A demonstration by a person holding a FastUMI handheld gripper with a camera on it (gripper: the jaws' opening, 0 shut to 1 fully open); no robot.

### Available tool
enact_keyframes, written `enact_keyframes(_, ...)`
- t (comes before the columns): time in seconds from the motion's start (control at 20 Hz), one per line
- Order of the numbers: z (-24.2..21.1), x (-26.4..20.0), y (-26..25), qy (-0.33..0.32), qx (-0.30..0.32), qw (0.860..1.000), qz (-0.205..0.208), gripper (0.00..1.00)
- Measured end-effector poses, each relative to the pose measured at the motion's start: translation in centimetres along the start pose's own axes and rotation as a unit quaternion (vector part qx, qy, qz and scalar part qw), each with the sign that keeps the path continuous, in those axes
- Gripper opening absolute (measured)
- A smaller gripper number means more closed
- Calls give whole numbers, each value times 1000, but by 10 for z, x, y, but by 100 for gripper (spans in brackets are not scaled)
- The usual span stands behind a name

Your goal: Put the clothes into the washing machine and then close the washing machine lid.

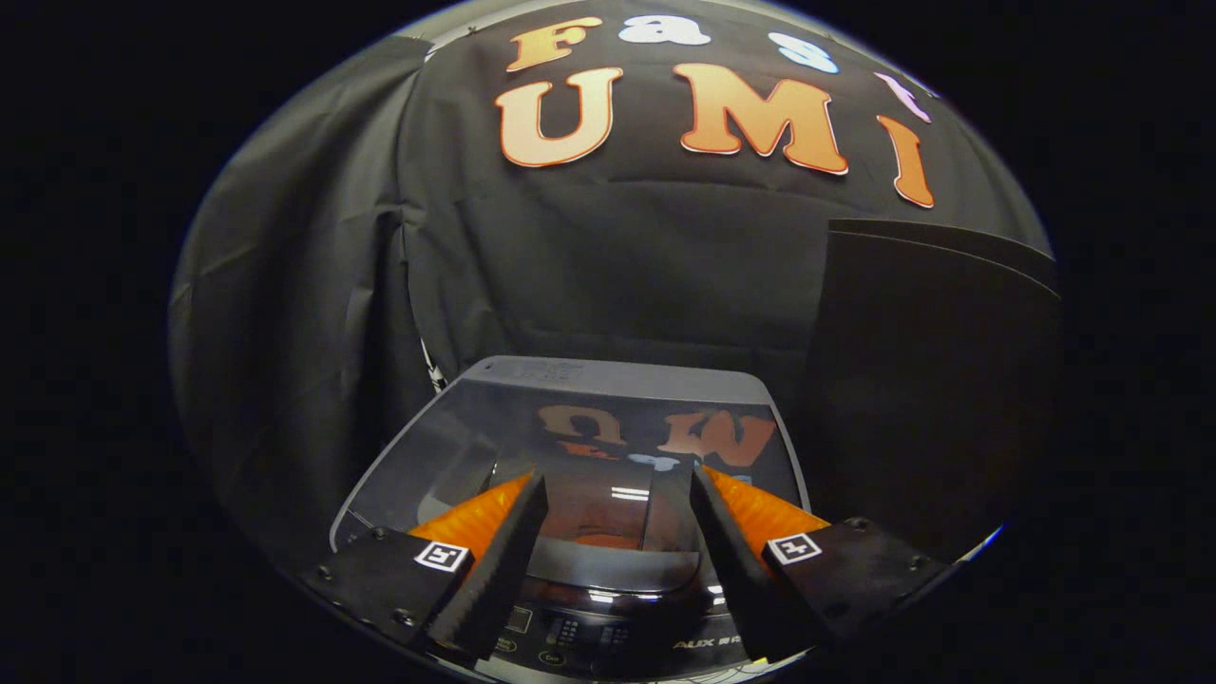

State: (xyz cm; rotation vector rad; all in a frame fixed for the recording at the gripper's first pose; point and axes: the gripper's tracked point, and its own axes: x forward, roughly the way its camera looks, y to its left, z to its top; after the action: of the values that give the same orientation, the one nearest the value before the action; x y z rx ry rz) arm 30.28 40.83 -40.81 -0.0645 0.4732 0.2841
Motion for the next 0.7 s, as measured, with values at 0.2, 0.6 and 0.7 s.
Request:
enact_keyframes(0.2,1,1,0,3,11,1000,3,98)
enact_keyframes(0.6,8,12,-8,15,17,1000,1,98)
enact_keyframes(0.7,18,6,-6,13,6,1000,2,98)
